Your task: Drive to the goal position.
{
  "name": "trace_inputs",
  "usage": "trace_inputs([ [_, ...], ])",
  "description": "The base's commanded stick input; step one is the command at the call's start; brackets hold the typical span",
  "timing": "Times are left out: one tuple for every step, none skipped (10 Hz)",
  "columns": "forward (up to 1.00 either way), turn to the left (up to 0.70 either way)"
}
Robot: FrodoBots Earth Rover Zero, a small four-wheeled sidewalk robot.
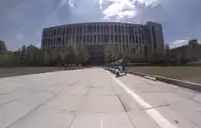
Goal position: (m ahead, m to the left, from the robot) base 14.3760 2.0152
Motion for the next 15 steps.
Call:
trace_inputs([
  [0.7,0.0],
  [0.7,0.0],
  [0.7,0.0],
  [0.7,0.0],
  [0.7,0.0],
  [0.7,0.0],
  [0.7,0.0],
  [0.7,0.0],
  [0.7,0.0],
  [0.7,0.0],
  [0.7,0.0],
  [0.7,0.0],
  [0.7,0.0],
  [0.7,0.0],
  [0.7,0.0],
])
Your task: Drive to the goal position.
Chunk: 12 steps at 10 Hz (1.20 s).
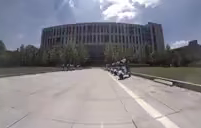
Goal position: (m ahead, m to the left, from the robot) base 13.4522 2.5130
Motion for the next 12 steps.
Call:
trace_inputs([
  [0.7,0.0],
  [0.7,-0.12],
  [0.7,-0.34],
  [0.7,-0.35],
  [0.7,0.0],
  [0.7,0.0],
  [0.7,0.0],
  [0.7,0.0],
  [0.7,0.0],
  [0.7,0.0],
  [0.7,0.0],
  [0.7,-0.25],
])
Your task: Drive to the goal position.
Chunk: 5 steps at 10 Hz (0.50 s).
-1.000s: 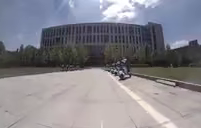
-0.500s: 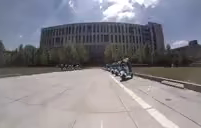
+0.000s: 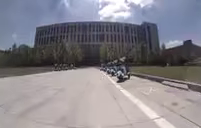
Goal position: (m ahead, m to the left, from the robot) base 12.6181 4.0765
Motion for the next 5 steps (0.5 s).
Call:
trace_inputs([
  [0.7,-0.19],
  [0.7,0.0],
  [0.7,0.0],
  [0.7,0.0],
  [0.7,0.0],
])
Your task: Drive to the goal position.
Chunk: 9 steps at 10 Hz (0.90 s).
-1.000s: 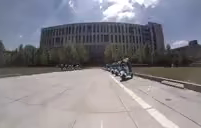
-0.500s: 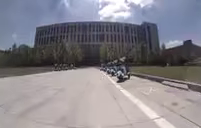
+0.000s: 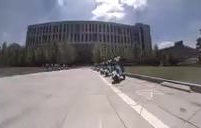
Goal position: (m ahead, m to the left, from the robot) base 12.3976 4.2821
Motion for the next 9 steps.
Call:
trace_inputs([
  [0.7,0.0],
  [0.7,0.0],
  [0.7,0.0],
  [0.7,0.0],
  [0.7,0.0],
  [0.7,0.0],
  [0.7,0.0],
  [0.7,0.08],
  [0.7,0.28],
])
